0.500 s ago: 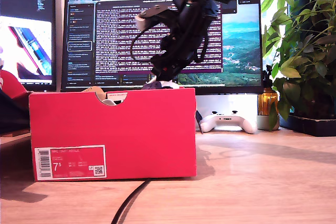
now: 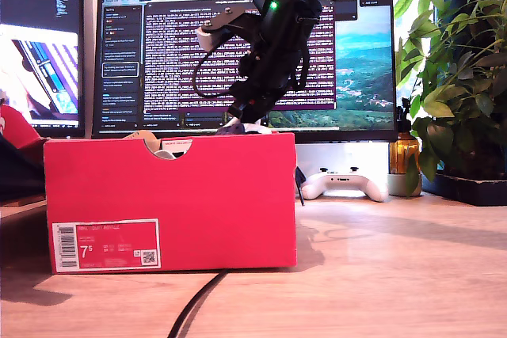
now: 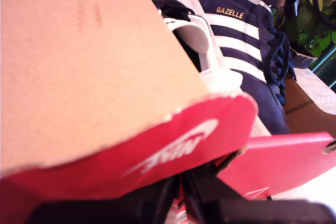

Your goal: Pack the blue shoes by picking the first shoe and placing it inside the red shoebox, left side, then picking and rotating the second shoe and placing it in the shoebox

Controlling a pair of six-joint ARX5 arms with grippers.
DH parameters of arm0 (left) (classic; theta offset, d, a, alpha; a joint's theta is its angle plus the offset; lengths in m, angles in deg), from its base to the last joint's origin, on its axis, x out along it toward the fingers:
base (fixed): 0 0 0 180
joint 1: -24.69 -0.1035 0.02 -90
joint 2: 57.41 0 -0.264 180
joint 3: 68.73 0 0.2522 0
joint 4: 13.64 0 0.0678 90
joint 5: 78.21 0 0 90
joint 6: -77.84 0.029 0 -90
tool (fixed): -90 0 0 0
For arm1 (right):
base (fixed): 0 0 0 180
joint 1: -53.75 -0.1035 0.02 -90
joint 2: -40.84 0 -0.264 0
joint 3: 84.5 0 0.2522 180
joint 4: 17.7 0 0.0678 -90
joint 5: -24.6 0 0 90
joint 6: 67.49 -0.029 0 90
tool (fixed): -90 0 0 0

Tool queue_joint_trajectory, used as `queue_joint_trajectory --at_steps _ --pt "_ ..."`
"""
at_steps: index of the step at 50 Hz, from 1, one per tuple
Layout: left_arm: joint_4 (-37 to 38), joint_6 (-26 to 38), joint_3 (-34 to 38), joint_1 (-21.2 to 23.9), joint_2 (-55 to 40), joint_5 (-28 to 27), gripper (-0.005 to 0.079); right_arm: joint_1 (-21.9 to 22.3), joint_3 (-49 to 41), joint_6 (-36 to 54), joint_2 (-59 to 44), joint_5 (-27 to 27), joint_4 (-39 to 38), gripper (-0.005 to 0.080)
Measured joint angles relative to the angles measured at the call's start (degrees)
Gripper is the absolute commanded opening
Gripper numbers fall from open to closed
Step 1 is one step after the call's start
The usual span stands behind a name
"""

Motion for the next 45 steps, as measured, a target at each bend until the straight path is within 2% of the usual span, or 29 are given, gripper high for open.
queue_joint_trajectory --at_steps 5,16,27,36,45 --pt "0.0 0.0 0.0 0.0 0.0 0.0 -0.002 0.0 0.0 3.6 0.0 0.5 0.3 -0.0009" --pt "0.0 0.0 0.0 0.0 0.0 0.0 -0.002 0.0 0.0 7.9 0.0 6.3 2.1 -0.0008" --pt "0.0 0.0 0.0 0.0 0.0 0.0 -0.002 0.0 0.9 7.9 0.0 4.8 3.7 -0.0003" --pt "0.0 0.0 0.0 0.0 0.0 0.0 -0.002 -0.2 1.4 7.9 0.0 4.9 4.2 0.0195" --pt "-0.1 0.0 0.0 0.0 0.0 -0.1 -0.002 -2.1 1.9 7.9 0.0 7.8 3.1 0.0197"
